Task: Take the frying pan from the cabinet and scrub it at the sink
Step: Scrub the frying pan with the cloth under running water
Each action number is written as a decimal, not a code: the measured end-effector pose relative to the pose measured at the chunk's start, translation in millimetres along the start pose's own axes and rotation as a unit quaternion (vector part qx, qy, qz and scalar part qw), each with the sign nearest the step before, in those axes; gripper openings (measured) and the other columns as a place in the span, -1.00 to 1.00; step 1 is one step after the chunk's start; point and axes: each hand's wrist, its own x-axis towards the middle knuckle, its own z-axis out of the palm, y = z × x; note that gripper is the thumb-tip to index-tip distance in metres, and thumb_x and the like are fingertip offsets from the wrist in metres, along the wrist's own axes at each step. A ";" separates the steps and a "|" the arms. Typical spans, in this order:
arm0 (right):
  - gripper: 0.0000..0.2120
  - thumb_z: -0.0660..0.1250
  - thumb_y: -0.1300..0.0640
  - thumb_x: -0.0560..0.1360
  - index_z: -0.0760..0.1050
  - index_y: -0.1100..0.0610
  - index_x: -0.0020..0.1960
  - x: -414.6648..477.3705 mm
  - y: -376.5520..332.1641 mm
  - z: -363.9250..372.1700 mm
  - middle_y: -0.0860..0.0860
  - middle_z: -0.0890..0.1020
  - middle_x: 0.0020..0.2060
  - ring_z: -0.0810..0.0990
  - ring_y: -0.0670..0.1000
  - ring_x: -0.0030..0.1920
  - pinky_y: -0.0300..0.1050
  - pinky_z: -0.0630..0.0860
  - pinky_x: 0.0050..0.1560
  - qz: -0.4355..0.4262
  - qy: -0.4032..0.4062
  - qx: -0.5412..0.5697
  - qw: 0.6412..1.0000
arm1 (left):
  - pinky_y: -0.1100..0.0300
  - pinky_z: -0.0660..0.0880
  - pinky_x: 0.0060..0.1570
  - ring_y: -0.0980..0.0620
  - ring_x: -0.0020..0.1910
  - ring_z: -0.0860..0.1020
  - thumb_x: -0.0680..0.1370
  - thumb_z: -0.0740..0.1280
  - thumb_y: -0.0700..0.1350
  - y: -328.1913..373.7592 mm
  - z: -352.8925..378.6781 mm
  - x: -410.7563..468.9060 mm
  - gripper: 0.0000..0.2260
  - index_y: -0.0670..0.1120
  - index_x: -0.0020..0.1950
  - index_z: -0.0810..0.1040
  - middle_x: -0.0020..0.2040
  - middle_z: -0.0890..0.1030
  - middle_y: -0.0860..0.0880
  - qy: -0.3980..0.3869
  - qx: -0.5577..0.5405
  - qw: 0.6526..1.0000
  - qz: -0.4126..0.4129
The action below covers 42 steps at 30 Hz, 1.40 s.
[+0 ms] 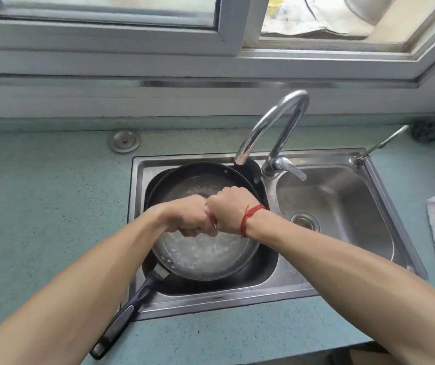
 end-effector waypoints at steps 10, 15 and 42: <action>-0.78 0.53 0.19 0.29 0.50 0.18 -0.19 3.9 7.2 23.5 0.13 0.55 -0.30 0.58 0.20 -0.40 -0.12 0.23 -0.46 -0.034 0.170 -0.004 0.985 | 0.25 0.22 -0.56 0.05 -0.55 0.34 0.38 0.42 -0.33 -5.2 2.7 -1.2 -0.76 -0.09 -0.39 0.44 -0.45 0.42 -0.06 0.010 -0.076 0.997 -0.013; -0.85 0.38 0.01 0.37 0.48 0.05 -0.18 9.8 8.9 3.3 0.04 0.56 -0.26 0.60 0.14 -0.19 -0.12 0.42 -0.25 0.177 -0.062 0.169 0.968 | 0.10 0.52 -0.37 -0.09 -0.17 0.64 0.37 0.40 -0.17 -22.7 14.8 1.2 -0.62 -0.04 0.14 0.40 0.00 0.57 -0.07 0.245 0.063 0.965 0.064; -0.83 0.34 0.13 0.41 0.41 0.08 -0.33 17.9 -9.3 -15.3 0.06 0.57 -0.32 0.52 0.11 -0.29 -0.17 0.43 -0.28 0.085 -0.121 0.157 0.977 | 0.17 0.38 -0.35 -0.14 -0.36 0.49 0.40 0.28 0.02 -4.6 -6.5 -10.5 -0.75 -0.07 -0.43 0.42 -0.36 0.59 -0.11 0.227 0.294 0.927 0.058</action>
